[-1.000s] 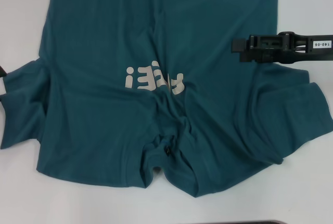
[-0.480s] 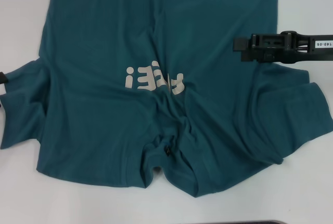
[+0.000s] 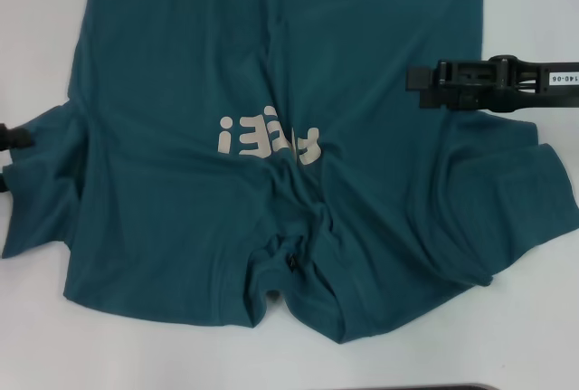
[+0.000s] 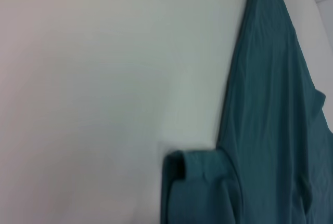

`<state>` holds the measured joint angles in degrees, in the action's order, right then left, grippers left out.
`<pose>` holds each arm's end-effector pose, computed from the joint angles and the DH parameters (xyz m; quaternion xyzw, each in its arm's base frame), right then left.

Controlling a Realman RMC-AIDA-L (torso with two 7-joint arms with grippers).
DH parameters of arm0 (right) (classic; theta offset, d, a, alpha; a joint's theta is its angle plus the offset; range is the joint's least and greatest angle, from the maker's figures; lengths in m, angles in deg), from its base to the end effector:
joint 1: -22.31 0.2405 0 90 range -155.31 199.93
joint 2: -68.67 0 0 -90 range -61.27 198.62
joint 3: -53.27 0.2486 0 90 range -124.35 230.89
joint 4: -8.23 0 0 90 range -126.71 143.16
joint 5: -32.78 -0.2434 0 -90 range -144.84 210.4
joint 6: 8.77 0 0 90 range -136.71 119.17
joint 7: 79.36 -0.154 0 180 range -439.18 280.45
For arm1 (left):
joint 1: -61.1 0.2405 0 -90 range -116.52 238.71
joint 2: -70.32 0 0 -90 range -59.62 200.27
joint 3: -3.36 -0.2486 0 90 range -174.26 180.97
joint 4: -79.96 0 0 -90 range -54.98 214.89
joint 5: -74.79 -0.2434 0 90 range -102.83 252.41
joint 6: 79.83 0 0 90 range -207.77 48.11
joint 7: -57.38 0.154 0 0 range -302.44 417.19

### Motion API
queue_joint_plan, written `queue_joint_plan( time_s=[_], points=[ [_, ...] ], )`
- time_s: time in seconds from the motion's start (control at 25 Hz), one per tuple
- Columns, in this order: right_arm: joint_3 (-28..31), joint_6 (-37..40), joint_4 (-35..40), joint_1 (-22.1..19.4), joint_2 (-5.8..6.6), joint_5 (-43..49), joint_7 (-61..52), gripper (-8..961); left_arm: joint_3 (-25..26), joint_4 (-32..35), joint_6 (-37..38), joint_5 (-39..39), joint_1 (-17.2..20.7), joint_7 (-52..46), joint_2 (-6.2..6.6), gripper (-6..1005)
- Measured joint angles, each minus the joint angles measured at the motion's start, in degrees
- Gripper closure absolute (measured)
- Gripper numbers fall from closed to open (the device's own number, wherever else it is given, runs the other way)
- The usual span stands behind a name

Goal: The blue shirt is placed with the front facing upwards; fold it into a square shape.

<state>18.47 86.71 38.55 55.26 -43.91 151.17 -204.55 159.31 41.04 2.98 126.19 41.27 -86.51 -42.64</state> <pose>0.2867 0.3535 0.0239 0.7757 -0.5764 -0.2568 0.0100 -0.4073 0.3021 0.0720 -0.5652 -0.7683 -0.2464 0.1720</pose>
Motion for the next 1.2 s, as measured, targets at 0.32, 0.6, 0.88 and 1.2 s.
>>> queue_joint_plan(
  time_s=[0.32,0.6,0.88,1.2],
  points=[
    [0.59,0.18,0.00,-0.55,0.09,0.00,0.29,7,-1.10,-0.01,-0.30,-0.40,-1.77,-0.08,-0.67,226],
    [0.94,0.44,0.00,-0.90,0.24,0.00,0.29,8,-1.14,-0.97,0.08,-0.75,-2.22,-1.45,-0.79,279],
    [1.96,0.78,0.00,-1.01,0.43,0.00,-0.02,8,-1.27,-1.02,-0.28,-2.30,-2.11,-1.95,-0.82,372],
    [2.55,1.07,0.00,-0.99,0.53,0.01,-0.13,8,-1.26,-1.37,-0.06,-2.71,-1.94,-2.10,-0.90,803]
  ],
)
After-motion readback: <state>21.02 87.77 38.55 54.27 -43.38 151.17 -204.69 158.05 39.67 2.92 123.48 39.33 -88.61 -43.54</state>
